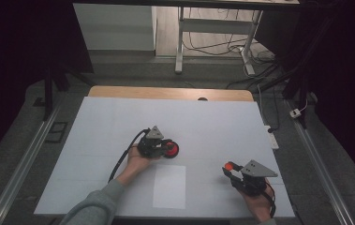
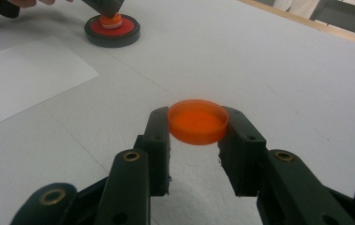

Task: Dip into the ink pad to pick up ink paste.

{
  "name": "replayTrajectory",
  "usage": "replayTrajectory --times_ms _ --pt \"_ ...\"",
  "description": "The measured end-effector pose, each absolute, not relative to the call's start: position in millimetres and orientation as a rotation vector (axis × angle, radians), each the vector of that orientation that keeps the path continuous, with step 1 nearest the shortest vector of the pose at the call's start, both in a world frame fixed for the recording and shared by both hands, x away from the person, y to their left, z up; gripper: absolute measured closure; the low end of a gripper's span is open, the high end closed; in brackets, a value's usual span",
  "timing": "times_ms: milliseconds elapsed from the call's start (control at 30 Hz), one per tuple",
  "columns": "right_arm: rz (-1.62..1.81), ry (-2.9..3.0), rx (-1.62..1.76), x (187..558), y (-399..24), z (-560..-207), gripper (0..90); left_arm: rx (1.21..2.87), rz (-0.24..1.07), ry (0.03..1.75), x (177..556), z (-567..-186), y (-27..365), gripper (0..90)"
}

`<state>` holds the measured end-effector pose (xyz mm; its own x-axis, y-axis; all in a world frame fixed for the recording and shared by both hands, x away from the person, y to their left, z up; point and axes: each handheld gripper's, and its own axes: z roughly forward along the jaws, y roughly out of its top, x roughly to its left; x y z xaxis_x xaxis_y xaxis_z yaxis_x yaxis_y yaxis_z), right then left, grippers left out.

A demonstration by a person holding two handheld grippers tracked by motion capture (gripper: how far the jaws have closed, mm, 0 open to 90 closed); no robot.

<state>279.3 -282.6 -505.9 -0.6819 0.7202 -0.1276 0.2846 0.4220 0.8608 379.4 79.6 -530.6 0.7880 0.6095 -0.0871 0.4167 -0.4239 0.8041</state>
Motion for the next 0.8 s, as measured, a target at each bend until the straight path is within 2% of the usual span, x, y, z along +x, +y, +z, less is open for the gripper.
replayTrajectory --times_ms 800 --pt "1.195 2.194 0.849 279.3 -281.9 -506.0 64.5 2.084 0.328 0.757 373.9 -531.3 76.3 72.4"
